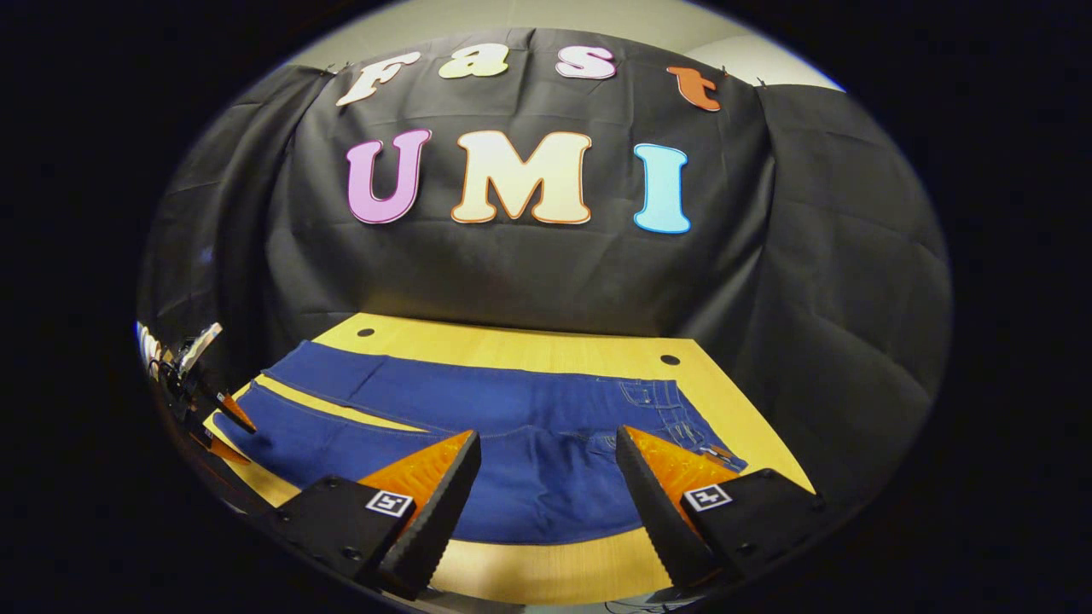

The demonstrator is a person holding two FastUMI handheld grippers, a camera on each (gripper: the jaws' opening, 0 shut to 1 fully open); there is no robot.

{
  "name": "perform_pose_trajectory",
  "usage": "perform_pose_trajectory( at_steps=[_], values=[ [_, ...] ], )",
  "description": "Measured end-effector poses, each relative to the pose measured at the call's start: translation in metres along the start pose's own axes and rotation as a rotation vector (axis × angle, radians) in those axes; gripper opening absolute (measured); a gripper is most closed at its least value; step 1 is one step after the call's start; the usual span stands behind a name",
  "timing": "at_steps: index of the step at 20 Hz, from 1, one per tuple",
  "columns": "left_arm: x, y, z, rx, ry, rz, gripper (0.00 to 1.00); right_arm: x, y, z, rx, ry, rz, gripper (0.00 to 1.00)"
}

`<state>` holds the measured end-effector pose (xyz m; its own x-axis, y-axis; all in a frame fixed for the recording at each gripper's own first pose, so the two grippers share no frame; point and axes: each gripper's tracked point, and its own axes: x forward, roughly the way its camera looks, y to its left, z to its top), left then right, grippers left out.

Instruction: Grasp the waist and the cuffs of the jeans and fold them to make the two legs overlap; first hold the waist and fold one-third of the jeans toward the cuffs, then hold the cuffs and fold the remaining one-third in the same direction to finish folding.

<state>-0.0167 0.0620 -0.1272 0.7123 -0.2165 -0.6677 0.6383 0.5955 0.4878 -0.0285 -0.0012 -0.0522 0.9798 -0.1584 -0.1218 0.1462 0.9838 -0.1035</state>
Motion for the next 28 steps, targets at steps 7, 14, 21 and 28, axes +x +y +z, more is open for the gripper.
perform_pose_trajectory(
  at_steps=[7, 14, 21, 28],
  values=[
    [0.008, -0.005, -0.028, 0.102, 0.121, -0.087, 0.95, 0.009, -0.02, 0.005, -0.054, 0.028, -0.03, 0.98],
    [0.014, -0.001, -0.027, 0.153, 0.216, -0.129, 0.94, 0.018, -0.023, -0.009, -0.057, 0.071, -0.006, 0.99],
    [0.016, 0.007, -0.022, 0.091, 0.292, -0.086, 0.66, 0.041, -0.018, -0.029, -0.098, 0.135, 0.108, 0.99],
    [0.021, 0.009, -0.016, 0.069, 0.256, -0.062, 0.0, 0.053, -0.022, -0.064, -0.275, 0.256, 0.304, 0.98]
  ],
)
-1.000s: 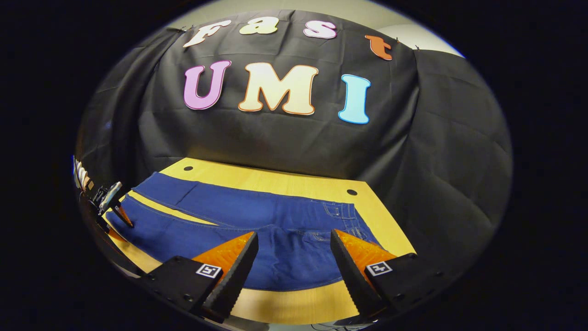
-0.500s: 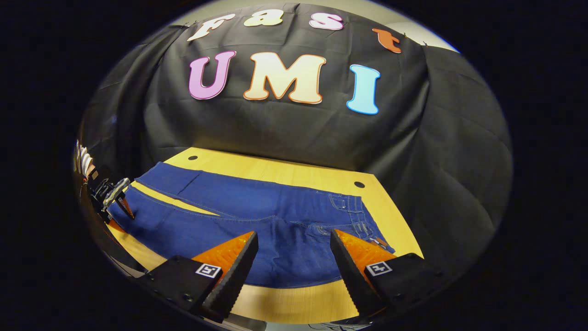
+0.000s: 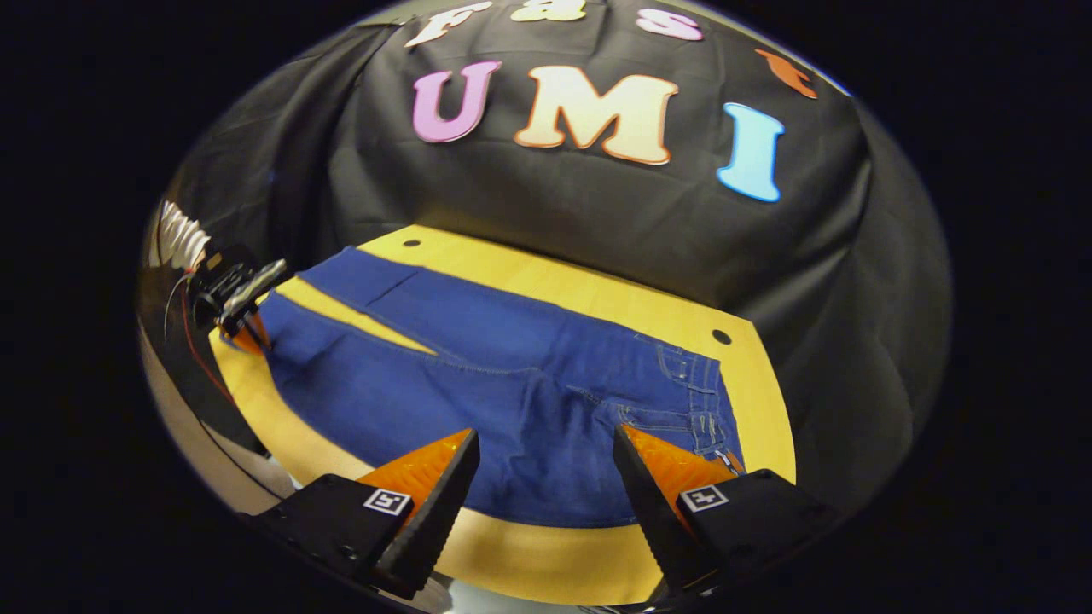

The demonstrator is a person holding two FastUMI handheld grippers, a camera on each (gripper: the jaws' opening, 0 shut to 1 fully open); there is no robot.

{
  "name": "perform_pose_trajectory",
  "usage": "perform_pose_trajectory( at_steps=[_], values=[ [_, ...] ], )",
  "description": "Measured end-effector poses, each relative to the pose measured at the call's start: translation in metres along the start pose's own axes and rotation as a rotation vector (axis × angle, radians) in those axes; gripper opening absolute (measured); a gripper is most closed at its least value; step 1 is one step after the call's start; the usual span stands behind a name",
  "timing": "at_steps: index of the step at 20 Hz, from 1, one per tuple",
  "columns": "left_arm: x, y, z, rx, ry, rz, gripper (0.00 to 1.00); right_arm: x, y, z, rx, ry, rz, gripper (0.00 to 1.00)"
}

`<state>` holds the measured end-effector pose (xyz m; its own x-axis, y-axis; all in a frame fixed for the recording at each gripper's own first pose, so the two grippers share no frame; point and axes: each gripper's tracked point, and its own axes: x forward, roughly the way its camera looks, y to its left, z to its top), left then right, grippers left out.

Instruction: Grasp the waist and the cuffs of the jeans and fold them to make the two legs overlap; first hold the waist and fold one-third of the jeans toward the cuffs, then hold the cuffs and fold the remaining one-third in the same direction to finish folding.

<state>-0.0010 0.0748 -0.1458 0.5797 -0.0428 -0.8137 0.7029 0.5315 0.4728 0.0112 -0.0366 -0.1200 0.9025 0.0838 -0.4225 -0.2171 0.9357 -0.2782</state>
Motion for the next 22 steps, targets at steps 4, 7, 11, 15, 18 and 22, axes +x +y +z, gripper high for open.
perform_pose_trajectory(
  at_steps=[4, 7, 11, 15, 18, 22],
  values=[
    [0.0, 0.0, 0.0, -0.04, -0.014, 0.013, 0.0, 0.012, -0.008, -0.059, -0.213, 0.216, 0.132, 0.99],
    [0.001, 0.001, 0.002, -0.06, -0.008, 0.019, 0.0, 0.026, -0.01, -0.096, -0.361, 0.358, 0.227, 0.99],
    [0.002, 0.0, 0.002, -0.097, 0.005, 0.033, 0.0, 0.044, 0.001, -0.12, -0.482, 0.486, 0.299, 0.99],
    [0.003, 0.001, 0.002, -0.093, 0.016, 0.04, 0.02, 0.055, 0.006, -0.14, -0.505, 0.59, 0.389, 0.99],
    [0.004, 0.002, 0.002, -0.091, 0.041, 0.034, 0.0, 0.056, 0.009, -0.143, -0.477, 0.636, 0.435, 0.93],
    [0.003, 0.001, 0.001, -0.091, 0.063, 0.023, 0.0, 0.057, 0.009, -0.142, -0.49, 0.659, 0.431, 0.97]
  ],
)
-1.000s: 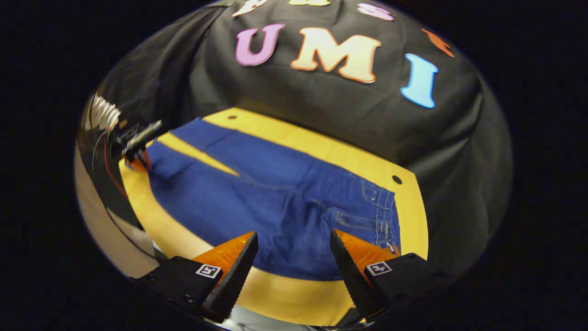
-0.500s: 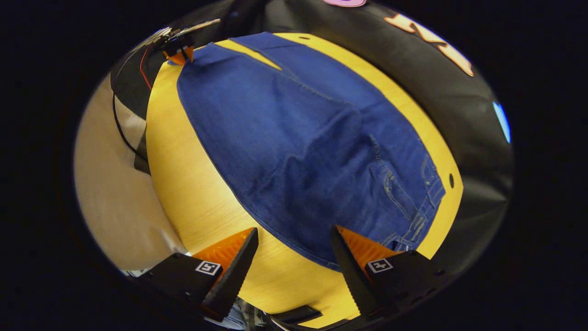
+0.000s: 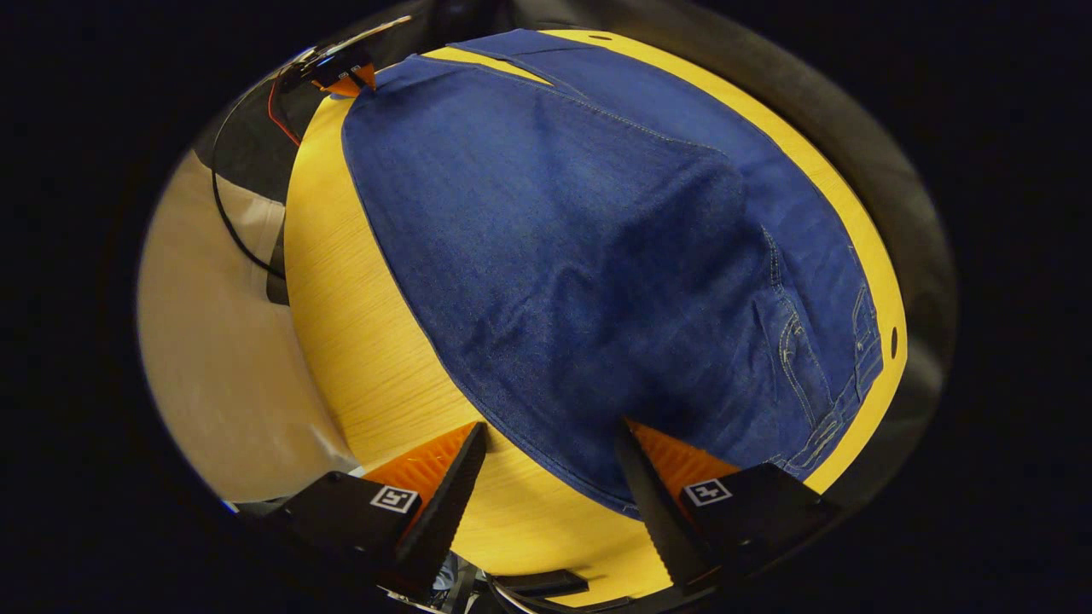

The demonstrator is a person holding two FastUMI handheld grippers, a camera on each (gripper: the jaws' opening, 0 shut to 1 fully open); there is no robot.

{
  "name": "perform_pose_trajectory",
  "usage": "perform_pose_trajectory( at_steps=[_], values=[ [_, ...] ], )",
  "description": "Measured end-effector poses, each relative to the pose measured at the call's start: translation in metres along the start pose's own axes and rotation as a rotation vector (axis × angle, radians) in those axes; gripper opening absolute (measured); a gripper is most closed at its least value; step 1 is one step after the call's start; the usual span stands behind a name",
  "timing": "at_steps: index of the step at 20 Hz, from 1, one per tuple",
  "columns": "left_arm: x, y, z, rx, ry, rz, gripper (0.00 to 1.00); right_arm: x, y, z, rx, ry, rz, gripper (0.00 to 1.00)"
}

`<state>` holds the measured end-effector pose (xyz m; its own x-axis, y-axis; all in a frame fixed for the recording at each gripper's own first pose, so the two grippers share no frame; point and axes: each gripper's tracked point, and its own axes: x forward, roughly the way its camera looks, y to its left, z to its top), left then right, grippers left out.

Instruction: Grasp the waist and the cuffs of the jeans and fold them to make the two legs overlap; first hold the waist and fold one-third of the jeans toward the cuffs, then hold the cuffs and fold the remaining one-third in the same direction to finish folding.

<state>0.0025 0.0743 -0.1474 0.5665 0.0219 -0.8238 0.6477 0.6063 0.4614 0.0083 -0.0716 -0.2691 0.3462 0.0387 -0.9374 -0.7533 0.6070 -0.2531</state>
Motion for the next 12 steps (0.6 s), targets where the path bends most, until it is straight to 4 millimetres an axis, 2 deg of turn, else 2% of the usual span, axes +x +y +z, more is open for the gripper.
perform_pose_trajectory(
  at_steps=[1, 2, 5, 6, 9, 12],
  values=[
    [0.0, 0.0, 0.0, -0.004, 0.003, -0.002, 0.0, 0.0, 0.0, -0.001, 0.012, 0.006, -0.005, 0.96],
    [0.0, 0.0, 0.0, -0.006, 0.007, -0.002, 0.0, 0.001, -0.002, 0.001, 0.012, 0.013, -0.005, 0.92],
    [0.001, 0.001, 0.001, -0.012, 0.004, 0.006, 0.0, -0.002, -0.001, 0.005, 0.017, 0.032, -0.011, 0.89],
    [0.001, 0.001, 0.002, -0.017, 0.001, 0.008, 0.0, -0.004, 0.001, 0.012, -0.002, 0.026, -0.011, 0.77],
    [0.001, 0.002, 0.001, -0.025, -0.005, 0.018, 0.0, -0.002, 0.008, 0.006, 0.005, 0.025, -0.028, 0.41],
    [0.001, 0.002, 0.0, -0.026, -0.006, 0.02, 0.0, -0.004, 0.009, 0.008, 0.041, 0.029, -0.054, 0.14]
  ],
)
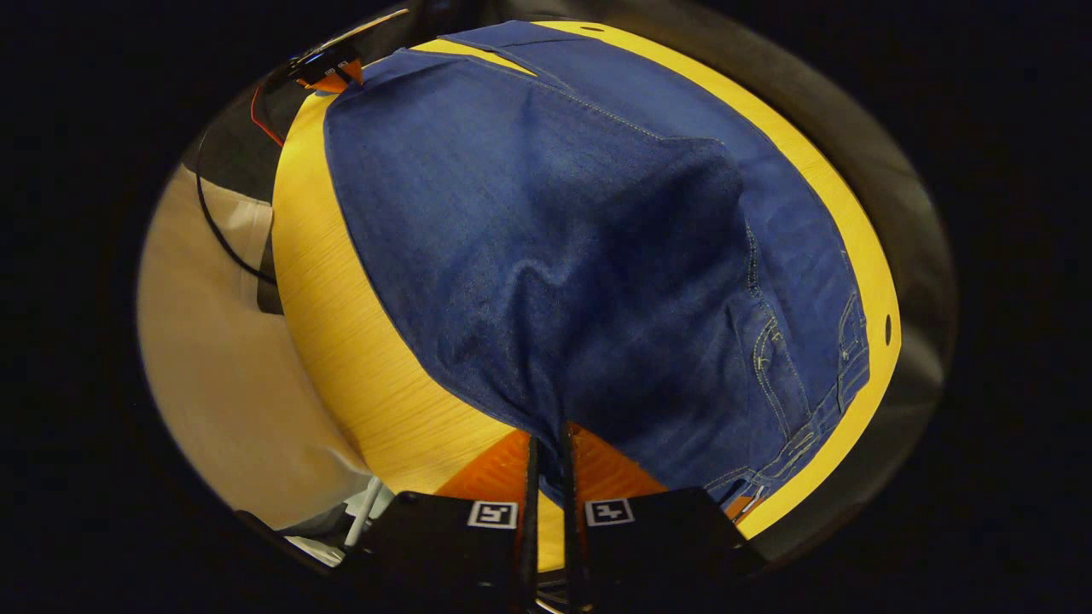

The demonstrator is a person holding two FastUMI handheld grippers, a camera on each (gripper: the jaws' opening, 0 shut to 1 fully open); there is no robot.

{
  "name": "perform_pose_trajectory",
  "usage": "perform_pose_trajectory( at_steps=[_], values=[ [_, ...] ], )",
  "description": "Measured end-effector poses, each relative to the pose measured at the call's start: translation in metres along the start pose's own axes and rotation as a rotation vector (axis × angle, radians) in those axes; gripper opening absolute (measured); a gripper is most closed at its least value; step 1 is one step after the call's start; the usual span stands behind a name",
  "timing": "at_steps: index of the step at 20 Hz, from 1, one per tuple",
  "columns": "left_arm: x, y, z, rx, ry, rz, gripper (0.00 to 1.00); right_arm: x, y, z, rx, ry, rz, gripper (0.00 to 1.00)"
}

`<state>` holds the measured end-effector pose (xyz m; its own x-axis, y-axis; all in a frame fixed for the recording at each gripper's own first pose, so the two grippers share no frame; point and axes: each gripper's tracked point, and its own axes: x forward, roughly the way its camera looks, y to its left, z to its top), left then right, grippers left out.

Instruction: Grasp the waist and the cuffs of the jeans and fold them to make the two legs overlap; first hold the waist and fold one-third of the jeans toward the cuffs, then hold the cuffs and fold the remaining one-third in the same direction to finish folding.

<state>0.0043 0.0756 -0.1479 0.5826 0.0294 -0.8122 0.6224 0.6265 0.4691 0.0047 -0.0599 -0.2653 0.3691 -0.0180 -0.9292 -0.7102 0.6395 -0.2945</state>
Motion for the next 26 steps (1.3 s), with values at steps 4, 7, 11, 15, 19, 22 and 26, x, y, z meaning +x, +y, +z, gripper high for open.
perform_pose_trajectory(
  at_steps=[4, 7, 11, 15, 19, 22, 26],
  values=[
    [0.001, 0.001, 0.001, -0.029, -0.023, 0.015, 0.0, 0.001, -0.001, -0.001, 0.029, -0.031, -0.057, 0.04],
    [0.001, 0.001, -0.001, -0.137, -0.057, 0.045, 0.0, -0.002, -0.003, 0.0, 0.05, -0.059, -0.132, 0.03],
    [-0.002, 0.005, 0.0, -0.205, -0.063, 0.145, 0.0, -0.015, -0.005, 0.004, 0.119, -0.108, -0.236, 0.03],
    [-0.044, 0.028, 0.013, -0.25, -0.081, 0.291, 0.0, -0.055, -0.027, 0.026, 0.194, -0.203, -0.301, 0.0],
    [-0.09, 0.084, 0.029, -0.291, -0.112, 0.459, 0.0, -0.102, -0.057, 0.062, 0.251, -0.298, -0.392, 0.02],
    [-0.116, 0.118, 0.048, -0.3, -0.148, 0.57, 0.0, -0.12, -0.086, 0.085, 0.274, -0.331, -0.438, 0.03],
    [-0.125, 0.174, 0.077, -0.349, -0.177, 0.651, 0.0, -0.143, -0.134, 0.124, 0.366, -0.41, -0.48, 0.03]
  ],
)
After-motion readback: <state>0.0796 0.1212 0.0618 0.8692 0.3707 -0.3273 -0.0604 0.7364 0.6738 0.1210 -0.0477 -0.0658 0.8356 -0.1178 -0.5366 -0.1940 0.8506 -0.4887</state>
